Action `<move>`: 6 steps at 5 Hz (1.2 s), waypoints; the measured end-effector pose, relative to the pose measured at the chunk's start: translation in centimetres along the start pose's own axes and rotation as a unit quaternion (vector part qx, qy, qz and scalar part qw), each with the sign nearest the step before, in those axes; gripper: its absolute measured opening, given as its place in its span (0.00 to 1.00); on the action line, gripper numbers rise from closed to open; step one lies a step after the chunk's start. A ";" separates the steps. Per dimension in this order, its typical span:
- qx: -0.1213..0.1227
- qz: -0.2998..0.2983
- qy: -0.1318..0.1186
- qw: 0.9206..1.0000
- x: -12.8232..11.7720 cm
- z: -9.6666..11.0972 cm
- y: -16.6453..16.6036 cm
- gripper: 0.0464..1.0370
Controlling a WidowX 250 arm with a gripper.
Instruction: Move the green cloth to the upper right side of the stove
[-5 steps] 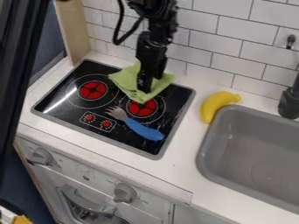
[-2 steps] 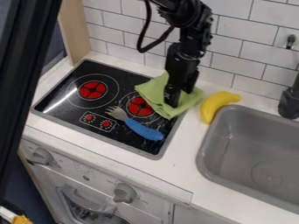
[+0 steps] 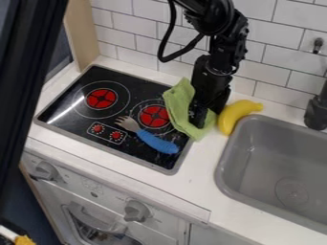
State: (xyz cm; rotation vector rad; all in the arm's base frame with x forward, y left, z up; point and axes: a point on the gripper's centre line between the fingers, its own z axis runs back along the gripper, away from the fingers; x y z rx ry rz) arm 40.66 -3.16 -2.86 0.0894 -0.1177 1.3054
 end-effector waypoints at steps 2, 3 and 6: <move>-0.025 0.001 -0.029 0.999 0.6 3.2 -0.5 0.96; -0.034 -0.008 -0.057 0.998 0.4 5.6 -0.1 0.96; -0.054 -0.014 -0.092 0.994 0.7 10.8 1.4 0.96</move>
